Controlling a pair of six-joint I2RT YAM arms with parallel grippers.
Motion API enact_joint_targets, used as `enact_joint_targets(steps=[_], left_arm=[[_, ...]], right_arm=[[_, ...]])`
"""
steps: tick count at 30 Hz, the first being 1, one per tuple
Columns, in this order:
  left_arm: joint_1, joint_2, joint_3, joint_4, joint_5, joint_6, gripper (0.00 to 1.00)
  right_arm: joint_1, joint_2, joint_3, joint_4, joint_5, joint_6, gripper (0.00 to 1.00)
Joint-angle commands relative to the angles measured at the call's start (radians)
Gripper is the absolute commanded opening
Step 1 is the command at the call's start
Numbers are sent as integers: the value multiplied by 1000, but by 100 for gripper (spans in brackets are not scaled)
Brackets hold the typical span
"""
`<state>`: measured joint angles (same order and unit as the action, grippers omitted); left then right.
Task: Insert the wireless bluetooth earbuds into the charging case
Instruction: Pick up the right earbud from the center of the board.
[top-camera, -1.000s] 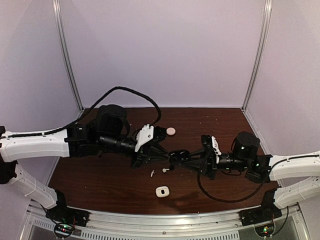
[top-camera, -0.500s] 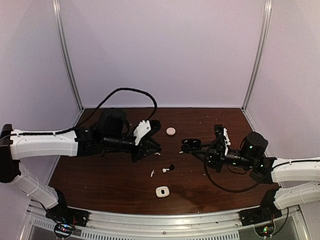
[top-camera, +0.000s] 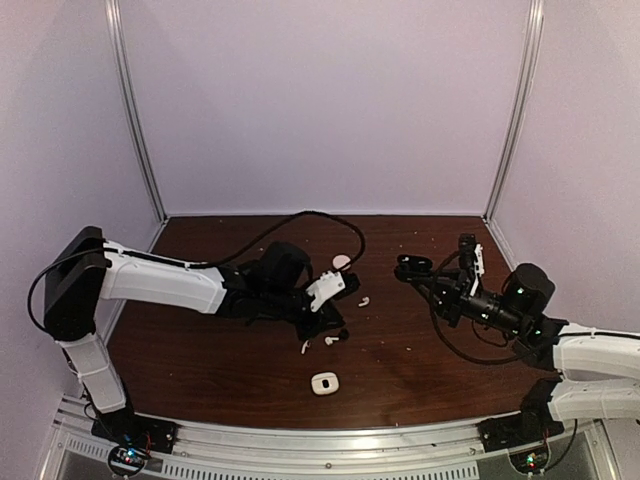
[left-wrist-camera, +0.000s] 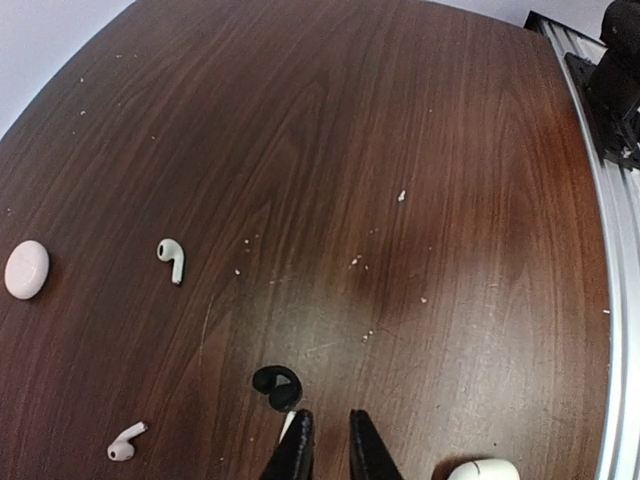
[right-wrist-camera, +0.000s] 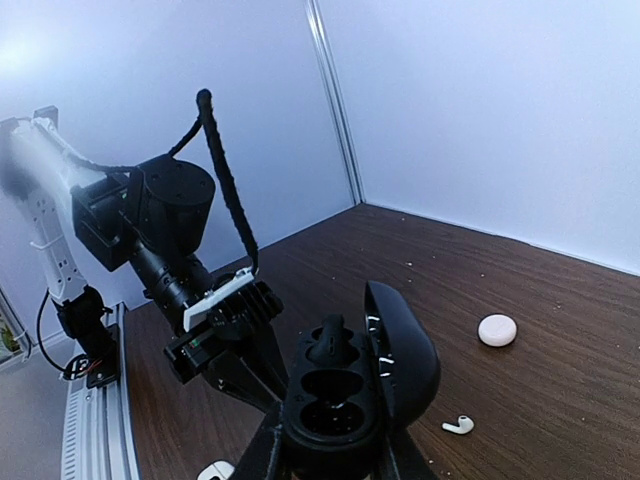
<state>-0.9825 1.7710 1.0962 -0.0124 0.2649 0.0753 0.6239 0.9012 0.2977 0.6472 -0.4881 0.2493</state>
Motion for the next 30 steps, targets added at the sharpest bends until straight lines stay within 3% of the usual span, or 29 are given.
enact_joint_targets(steps=[1, 13, 30], left_arm=[[-35, 98, 128, -59, -53, -33, 15], [-47, 304, 326, -224, -121, -121, 15], [-17, 347, 335, -261, -149, -158, 15]], right_arm=[[-37, -20, -20, -15, 35, 42, 0], [-81, -48, -37, -29, 15, 54, 0], [-84, -59, -40, -45, 10, 46, 0]])
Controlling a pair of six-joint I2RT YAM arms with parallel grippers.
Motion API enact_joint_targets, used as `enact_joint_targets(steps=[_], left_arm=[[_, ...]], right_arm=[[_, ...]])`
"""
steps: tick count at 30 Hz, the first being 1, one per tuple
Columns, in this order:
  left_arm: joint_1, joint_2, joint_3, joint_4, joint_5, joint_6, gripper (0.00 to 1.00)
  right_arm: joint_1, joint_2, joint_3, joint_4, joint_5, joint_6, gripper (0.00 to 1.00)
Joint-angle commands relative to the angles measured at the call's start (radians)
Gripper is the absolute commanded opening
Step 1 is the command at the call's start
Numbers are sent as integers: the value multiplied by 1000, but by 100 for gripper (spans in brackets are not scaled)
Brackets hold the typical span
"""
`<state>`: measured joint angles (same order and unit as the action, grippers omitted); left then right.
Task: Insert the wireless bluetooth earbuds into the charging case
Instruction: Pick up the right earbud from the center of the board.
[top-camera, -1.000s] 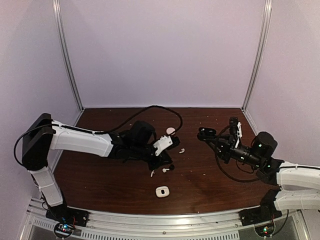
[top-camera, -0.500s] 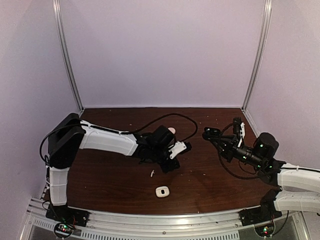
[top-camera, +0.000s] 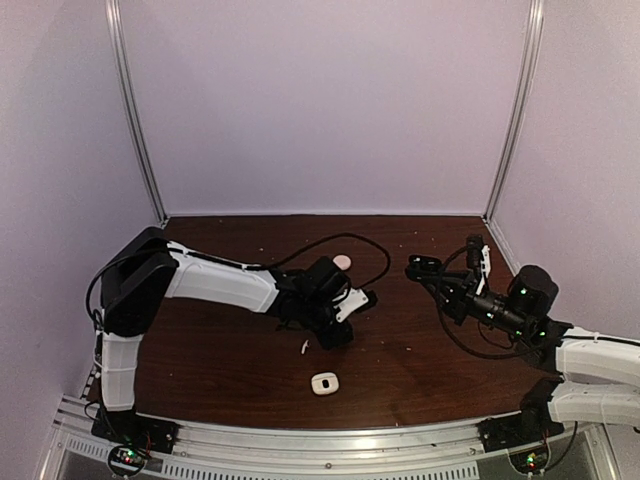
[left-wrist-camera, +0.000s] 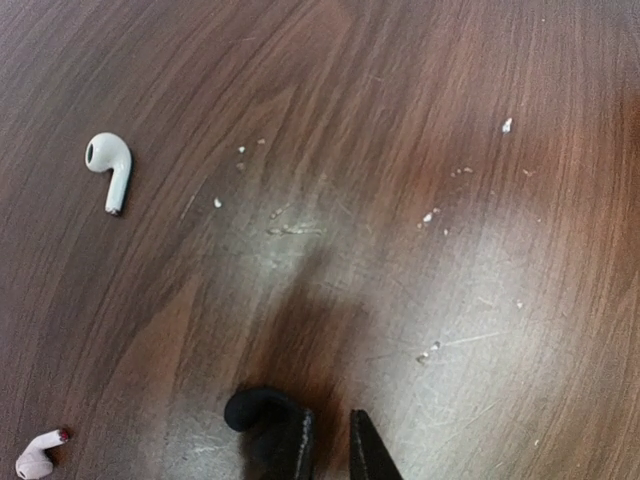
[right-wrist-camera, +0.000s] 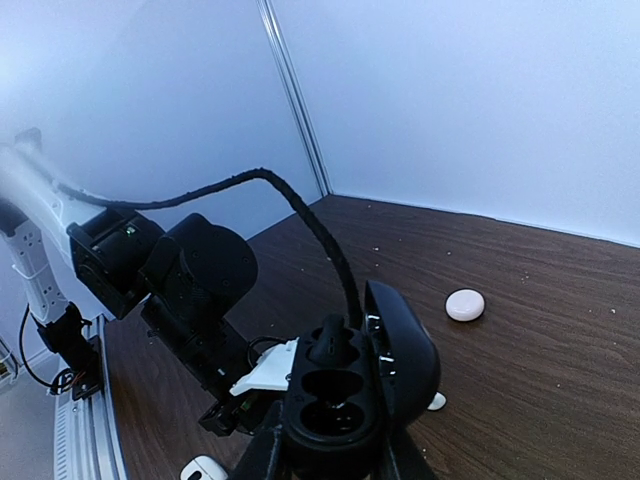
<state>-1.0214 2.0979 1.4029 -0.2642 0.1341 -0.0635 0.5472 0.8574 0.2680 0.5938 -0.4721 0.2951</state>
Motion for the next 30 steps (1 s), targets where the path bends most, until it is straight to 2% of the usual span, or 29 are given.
enact_joint_targets(steps=[1, 23, 30], left_arm=[[25, 22, 28, -12, -22, -19, 15], [61, 24, 23, -66, -80, -42, 15], [62, 17, 25, -66, -91, -38, 8]], right_arm=[[-7, -12, -12, 8, -7, -1, 0], [-7, -6, -1, 4, -11, -7, 0], [-8, -7, -3, 5, -9, -8, 0]])
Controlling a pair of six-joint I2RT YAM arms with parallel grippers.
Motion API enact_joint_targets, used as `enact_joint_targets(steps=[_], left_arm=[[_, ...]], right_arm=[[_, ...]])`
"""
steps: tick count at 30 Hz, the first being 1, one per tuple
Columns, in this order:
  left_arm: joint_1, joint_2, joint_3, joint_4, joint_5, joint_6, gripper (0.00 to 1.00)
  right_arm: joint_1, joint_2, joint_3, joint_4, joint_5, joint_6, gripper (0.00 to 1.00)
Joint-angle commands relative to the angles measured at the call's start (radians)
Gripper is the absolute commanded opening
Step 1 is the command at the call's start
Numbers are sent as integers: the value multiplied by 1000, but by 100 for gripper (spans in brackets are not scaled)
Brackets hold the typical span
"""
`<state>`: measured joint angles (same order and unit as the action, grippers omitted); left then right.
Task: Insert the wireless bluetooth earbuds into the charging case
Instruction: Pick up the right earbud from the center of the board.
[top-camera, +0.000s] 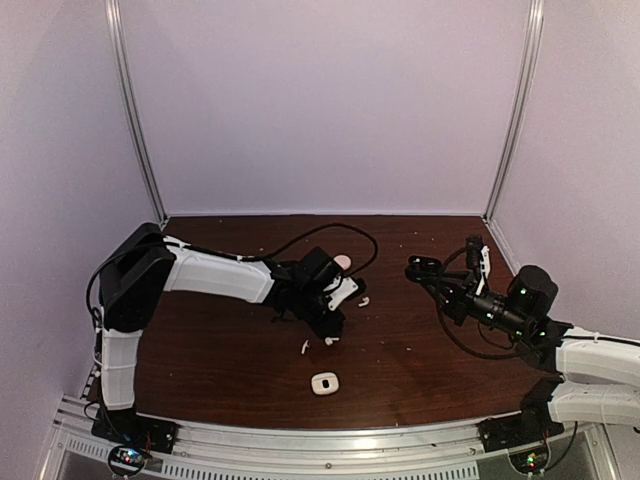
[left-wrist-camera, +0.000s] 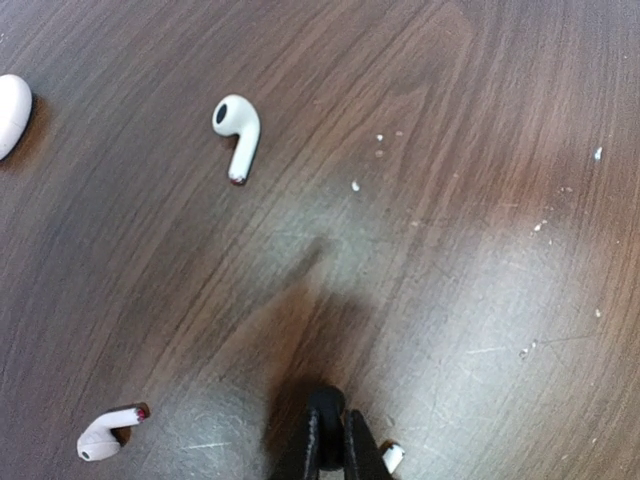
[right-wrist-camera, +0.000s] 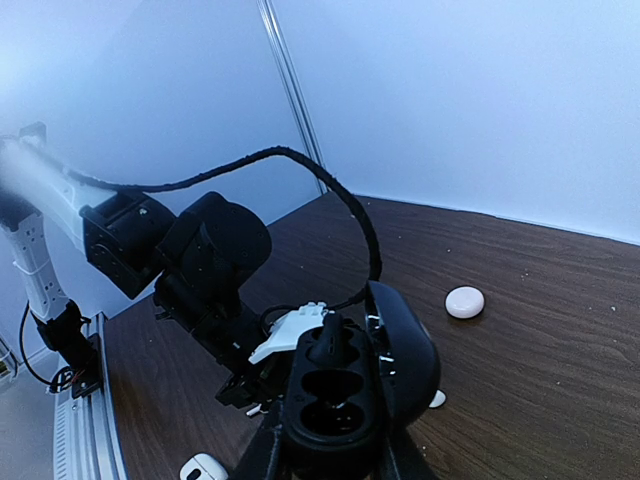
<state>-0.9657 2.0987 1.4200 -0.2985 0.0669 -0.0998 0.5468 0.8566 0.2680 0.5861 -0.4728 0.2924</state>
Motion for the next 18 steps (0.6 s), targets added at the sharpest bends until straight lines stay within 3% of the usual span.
enact_joint_targets(steps=[1, 6, 12, 18], left_arm=[[7, 14, 9, -32, -22, -1, 7], [13, -8, 6, -32, -14, 3, 0], [41, -118, -65, 25, -16, 19, 0], [46, -286, -144, 102, 36, 123, 0]], right_arm=[[-7, -6, -3, 12, -8, -6, 0], [-8, -7, -1, 12, -11, -8, 0], [-7, -3, 4, 5, -31, -27, 0], [-6, 46, 30, 38, -177, -33, 0]])
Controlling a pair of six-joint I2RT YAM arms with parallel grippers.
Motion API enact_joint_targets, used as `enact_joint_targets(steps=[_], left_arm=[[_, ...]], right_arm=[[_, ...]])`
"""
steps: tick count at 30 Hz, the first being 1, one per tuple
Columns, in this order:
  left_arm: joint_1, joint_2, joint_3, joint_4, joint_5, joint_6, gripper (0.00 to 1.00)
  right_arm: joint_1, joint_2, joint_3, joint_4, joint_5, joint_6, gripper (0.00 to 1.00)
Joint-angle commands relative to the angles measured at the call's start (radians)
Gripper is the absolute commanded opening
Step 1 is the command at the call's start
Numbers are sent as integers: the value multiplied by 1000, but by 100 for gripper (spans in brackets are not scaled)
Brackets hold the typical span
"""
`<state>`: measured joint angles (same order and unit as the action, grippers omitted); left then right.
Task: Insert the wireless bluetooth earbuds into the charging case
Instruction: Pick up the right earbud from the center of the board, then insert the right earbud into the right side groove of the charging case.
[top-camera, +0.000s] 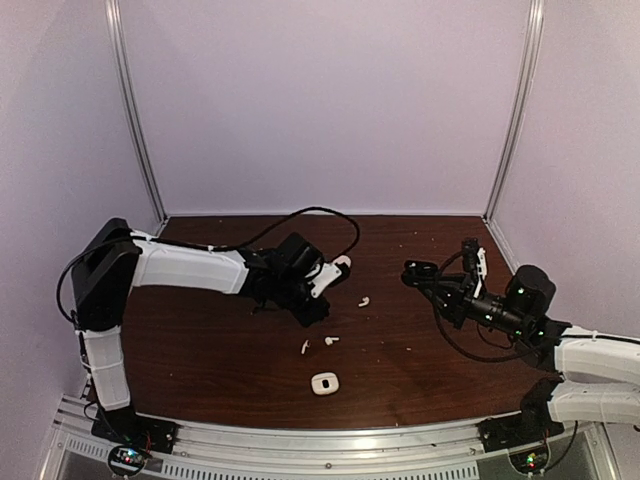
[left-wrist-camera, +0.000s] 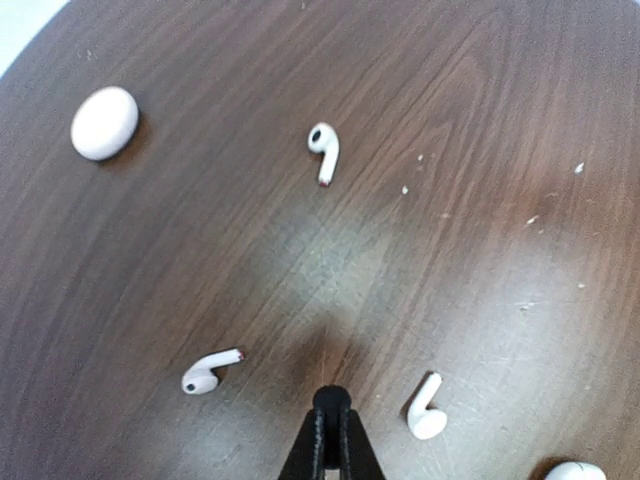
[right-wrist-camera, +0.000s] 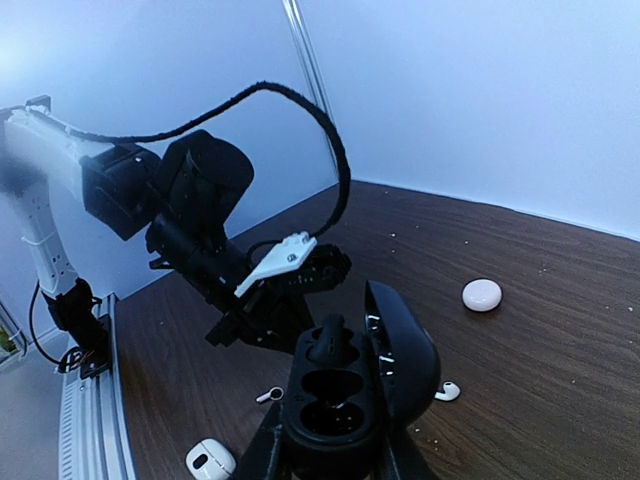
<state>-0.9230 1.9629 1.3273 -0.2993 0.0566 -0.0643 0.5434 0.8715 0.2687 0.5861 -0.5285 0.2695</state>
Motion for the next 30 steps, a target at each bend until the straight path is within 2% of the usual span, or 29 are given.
enact_joint_targets(steps=[1, 6, 15, 22, 30], left_arm=[[3, -196, -81, 137, 58, 103, 0], [3, -409, -202, 268, 175, 190, 0], [-17, -571, -235, 293, 321, 275, 0], [-70, -604, -240, 319, 365, 316, 0], [-146, -591, -247, 334, 366, 348, 0]], right_arm=[[-2, 42, 33, 49, -146, -6, 0], [11, 86, 49, 97, -223, 9, 0], [77, 172, 104, 133, -286, -27, 0], [150, 246, 165, 136, -309, -88, 0], [235, 324, 256, 57, -330, -167, 0]])
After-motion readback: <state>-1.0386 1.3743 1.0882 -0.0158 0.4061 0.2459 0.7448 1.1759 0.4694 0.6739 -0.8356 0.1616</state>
